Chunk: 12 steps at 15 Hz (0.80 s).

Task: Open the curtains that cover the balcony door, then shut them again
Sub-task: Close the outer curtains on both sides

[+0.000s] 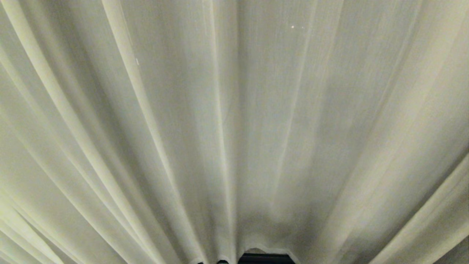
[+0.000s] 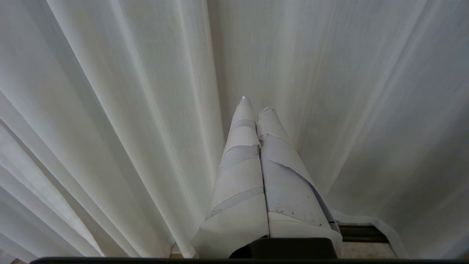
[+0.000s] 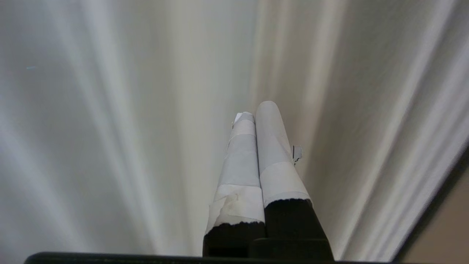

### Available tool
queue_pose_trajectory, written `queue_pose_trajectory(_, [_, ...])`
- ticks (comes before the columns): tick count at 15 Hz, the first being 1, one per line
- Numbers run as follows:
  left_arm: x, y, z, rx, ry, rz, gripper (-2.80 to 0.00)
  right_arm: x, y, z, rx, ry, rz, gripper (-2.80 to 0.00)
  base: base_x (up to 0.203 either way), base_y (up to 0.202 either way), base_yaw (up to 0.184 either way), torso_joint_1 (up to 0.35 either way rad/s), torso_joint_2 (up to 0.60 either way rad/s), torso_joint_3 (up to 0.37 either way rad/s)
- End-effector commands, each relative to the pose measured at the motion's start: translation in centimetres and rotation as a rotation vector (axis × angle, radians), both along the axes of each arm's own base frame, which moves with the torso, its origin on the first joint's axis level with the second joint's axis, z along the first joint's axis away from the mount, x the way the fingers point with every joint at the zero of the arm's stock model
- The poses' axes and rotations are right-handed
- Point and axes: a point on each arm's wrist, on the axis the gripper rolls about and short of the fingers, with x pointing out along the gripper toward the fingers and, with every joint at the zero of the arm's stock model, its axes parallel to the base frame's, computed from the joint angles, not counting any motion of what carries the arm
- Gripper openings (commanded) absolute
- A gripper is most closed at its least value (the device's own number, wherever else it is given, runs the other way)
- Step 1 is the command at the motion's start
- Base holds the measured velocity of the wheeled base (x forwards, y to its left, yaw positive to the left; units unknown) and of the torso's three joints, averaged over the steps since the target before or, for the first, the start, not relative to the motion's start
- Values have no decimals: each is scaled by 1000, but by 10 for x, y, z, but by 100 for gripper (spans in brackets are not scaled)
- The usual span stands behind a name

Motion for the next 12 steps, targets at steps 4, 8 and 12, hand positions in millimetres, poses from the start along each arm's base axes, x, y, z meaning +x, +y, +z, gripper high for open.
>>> queue_pose_trajectory(4, [0,0,0,0,-2,0,-280,23,-16,12,31,52,-49,0,0,0,0,0,0,0])
queue_pose_trajectory(8, [0,0,0,0,-1,0,-280,23,-18,21,21,39,-86,0,0,0,0,0,0,0])
queue_pose_trajectory(12, [0,0,0,-1,-1,0,-280,27,-22,27,22,35,-109,0,0,0,0,0,0,0])
